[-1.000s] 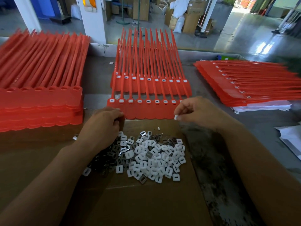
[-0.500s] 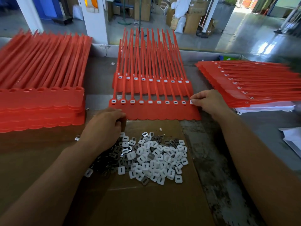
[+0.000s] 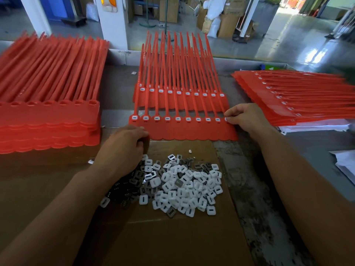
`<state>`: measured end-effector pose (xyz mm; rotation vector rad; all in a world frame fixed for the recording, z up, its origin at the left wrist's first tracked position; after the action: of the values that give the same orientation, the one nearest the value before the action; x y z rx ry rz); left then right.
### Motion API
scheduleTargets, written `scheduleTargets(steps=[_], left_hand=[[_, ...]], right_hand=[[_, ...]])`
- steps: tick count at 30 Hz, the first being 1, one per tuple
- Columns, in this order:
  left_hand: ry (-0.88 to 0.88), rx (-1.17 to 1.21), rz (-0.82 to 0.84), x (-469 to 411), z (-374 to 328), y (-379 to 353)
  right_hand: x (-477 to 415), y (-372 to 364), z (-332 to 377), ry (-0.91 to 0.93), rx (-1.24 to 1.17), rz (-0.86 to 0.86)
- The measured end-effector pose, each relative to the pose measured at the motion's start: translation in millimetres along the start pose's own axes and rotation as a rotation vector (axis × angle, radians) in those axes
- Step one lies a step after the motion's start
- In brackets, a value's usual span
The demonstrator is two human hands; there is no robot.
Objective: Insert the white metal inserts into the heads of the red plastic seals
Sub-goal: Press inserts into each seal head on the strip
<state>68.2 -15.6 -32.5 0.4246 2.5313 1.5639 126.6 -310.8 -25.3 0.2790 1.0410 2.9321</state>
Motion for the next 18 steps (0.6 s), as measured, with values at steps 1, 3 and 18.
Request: scheduleTargets(steps=[1,3,18], left_hand=[[0.0,0.0,0.0,0.0,-0.1,0.0],[0.003,0.002,0.004,0.2,-0.1,-0.3],[0.017,0.018,0.025,0.4,0.6,-1.8]], right_hand=[[0.0,0.0,0.2,-0.008,-0.027,0.0],[-0.3,0.3,1.6,-0.04,-0.063,0.006],[-4.1,5.2,5.3,-0.211,-0.075,0.037]])
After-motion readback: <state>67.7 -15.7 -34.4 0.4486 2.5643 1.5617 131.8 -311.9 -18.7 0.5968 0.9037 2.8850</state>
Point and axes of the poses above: each hand's wrist, its own x-axis away from the middle knuckle, its own y-axis out of the back of the hand, z = x × y, the point moved 5 cm from there along -x, towards the middle knuckle, and after that the axes turned 15 degrees about z, right-handed, at the moved point
